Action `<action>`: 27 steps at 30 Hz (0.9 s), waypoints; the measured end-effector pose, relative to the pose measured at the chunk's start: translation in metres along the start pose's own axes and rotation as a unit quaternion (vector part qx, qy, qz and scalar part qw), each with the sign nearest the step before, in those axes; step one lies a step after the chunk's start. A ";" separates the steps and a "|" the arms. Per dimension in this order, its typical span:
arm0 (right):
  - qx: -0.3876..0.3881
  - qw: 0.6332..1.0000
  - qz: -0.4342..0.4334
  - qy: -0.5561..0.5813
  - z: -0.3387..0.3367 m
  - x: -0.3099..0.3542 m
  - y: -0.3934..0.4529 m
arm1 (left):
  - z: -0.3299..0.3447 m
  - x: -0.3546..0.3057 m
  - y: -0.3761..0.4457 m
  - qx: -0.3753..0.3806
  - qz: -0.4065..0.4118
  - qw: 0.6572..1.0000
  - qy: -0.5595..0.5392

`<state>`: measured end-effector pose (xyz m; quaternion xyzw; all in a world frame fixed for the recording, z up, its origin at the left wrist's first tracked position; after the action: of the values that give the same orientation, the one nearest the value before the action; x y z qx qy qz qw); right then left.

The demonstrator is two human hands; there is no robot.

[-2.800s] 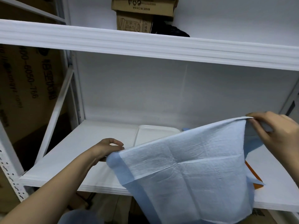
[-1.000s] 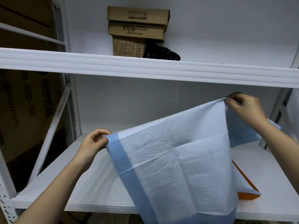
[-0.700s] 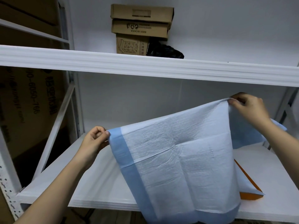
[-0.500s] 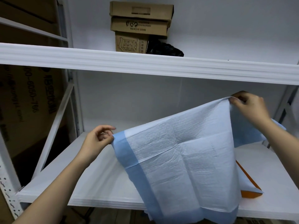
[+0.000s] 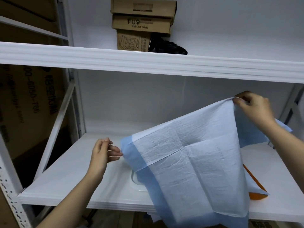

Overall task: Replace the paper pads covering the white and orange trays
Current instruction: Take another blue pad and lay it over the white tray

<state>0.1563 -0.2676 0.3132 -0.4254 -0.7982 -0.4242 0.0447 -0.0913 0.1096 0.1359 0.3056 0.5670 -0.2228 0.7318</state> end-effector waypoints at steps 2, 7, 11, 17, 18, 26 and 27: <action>0.000 1.000 0.003 -0.002 0.000 -0.002 -0.001 | 0.011 0.010 -0.006 0.035 -0.056 0.997 -0.039; -0.006 1.000 -0.002 0.002 -0.001 -0.003 -0.001 | 0.024 0.034 -0.001 0.137 -0.160 0.977 -0.013; -0.008 1.000 -0.011 -0.007 -0.002 -0.005 -0.001 | 0.027 0.044 0.018 0.084 -0.188 0.977 0.055; -0.009 1.000 -0.015 0.006 -0.004 -0.007 0.001 | 0.061 0.052 0.047 0.167 -0.232 0.958 -0.010; -0.009 1.000 -0.014 0.005 -0.004 -0.008 0.001 | 0.067 0.050 0.050 0.174 -0.230 0.957 -0.016; -0.010 1.000 -0.011 -0.007 -0.011 -0.018 0.003 | 0.061 0.037 0.075 0.011 -0.143 0.988 -0.065; -0.012 1.000 -0.012 -0.010 -0.012 -0.018 0.003 | 0.057 0.028 0.077 0.002 -0.124 0.990 -0.063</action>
<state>0.1667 -0.2872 0.3149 -0.4206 -0.7985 -0.4298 0.0271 0.0075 0.1250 0.1334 0.2196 0.5531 -0.3314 0.7322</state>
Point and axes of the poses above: each hand's wrist, its own y-axis towards the middle knuckle, its own z-axis out of the palm, x = y × z, the point moved 4 cm from there along y, towards the middle knuckle, and after that the axes turned 6 degrees about x, right-handed, at the moved point
